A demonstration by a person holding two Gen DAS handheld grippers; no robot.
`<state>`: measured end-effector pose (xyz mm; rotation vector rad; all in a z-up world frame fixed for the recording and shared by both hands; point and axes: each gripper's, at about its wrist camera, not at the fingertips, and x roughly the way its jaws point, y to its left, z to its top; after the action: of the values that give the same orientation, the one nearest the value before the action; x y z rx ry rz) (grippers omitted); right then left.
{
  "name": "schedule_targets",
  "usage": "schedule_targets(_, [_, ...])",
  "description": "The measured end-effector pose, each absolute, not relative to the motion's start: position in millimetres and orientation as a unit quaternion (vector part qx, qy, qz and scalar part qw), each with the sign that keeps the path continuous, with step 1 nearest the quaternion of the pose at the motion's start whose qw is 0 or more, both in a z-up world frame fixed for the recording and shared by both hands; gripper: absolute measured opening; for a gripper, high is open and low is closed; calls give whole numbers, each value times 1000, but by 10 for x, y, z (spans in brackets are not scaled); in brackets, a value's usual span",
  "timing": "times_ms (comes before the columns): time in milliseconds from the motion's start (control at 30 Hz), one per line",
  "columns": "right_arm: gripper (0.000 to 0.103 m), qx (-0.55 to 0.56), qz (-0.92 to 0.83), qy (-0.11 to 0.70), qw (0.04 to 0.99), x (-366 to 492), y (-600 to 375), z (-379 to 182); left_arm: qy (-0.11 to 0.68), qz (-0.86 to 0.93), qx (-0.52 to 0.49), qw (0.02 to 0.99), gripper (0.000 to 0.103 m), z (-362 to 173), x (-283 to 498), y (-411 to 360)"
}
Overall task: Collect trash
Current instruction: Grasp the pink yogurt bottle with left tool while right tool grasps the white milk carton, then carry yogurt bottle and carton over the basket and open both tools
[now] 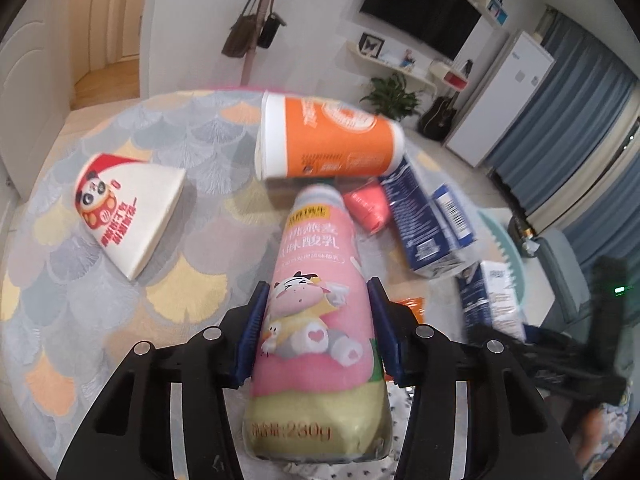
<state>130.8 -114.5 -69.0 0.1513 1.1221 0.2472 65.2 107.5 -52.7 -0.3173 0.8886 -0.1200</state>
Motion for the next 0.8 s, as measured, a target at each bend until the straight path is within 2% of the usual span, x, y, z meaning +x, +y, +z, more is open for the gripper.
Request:
schedule_targets(100, [61, 48, 121, 523, 842, 1272, -1108, -652, 415, -76, -162, 892, 47, -423, 575, 1051])
schedule_targets(167, [60, 49, 131, 518, 844, 1244, -1134, -623, 408, -87, -168, 893, 47, -366, 553, 1032])
schedule_targets(233, [55, 46, 138, 510, 848, 1213, -1157, -570, 399, -101, -167, 896, 47, -289, 503, 980])
schedule_targets(500, [54, 61, 158, 461, 871, 1040, -1451, -186, 357, -151, -150, 910, 47, 117, 375, 642])
schedule_targets(800, [54, 88, 74, 388, 914, 1173, -2183, 185, 330, -203, -116, 915, 47, 434, 674, 2])
